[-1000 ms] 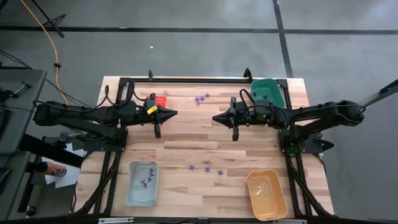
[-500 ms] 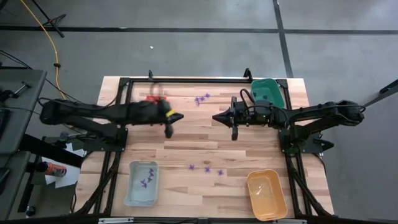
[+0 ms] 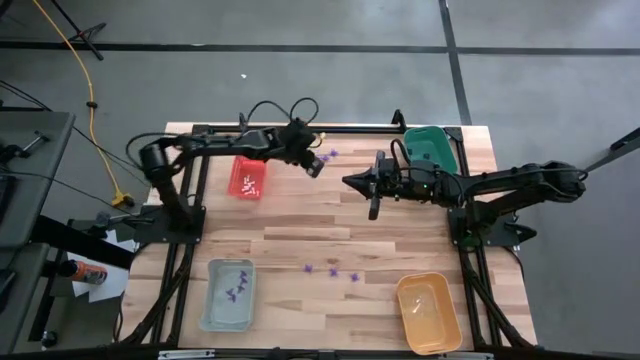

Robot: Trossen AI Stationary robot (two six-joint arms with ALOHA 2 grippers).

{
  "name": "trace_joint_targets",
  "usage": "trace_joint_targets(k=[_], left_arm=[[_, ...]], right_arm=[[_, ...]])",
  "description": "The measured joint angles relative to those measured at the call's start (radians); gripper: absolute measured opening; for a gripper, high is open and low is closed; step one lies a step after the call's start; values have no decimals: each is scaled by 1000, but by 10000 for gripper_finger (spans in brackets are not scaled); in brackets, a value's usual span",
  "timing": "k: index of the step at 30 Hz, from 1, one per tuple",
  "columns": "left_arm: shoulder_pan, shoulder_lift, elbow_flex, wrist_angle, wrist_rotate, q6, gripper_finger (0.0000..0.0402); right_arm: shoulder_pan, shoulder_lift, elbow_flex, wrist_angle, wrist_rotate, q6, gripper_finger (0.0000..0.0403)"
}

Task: Sort Halloween decoration
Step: Put the violet hat toy into the gray bin

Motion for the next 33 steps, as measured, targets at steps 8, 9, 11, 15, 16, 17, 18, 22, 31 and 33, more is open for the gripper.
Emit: trace_joint_targets(k=[8,9,11,15,16,17,18,22,31,33], left_arm=[[33,137,73,3,20,-107,113],[33,146,76,3,19,-108,122],[32,165,83,-1,5,-109,138],[29,188,85,15,-24,-132,158],[29,191,84,8,-27,-133,160],[29,192,83,3,-32,-133,161],[28,196,83,15,-42,-133,161],[20,208,84,40,-48,-133,161],[-8,240,83,43,-77,-124,161],[-13,245,84,41,-95,-130,161]], right_arm=[[0,0,0,21,1,0,0],[0,0,0,27,1,0,0],[0,0,0,42,7,0,0],[0,0,0,44,43,10,0],[0,0,0,44,48,22,0],[0,0,0,44,52,28,0],[0,0,0,44,56,30,0],[0,0,0,44,61,44,0],[0,0,0,43,61,44,0],[0,0,0,43,61,44,0]])
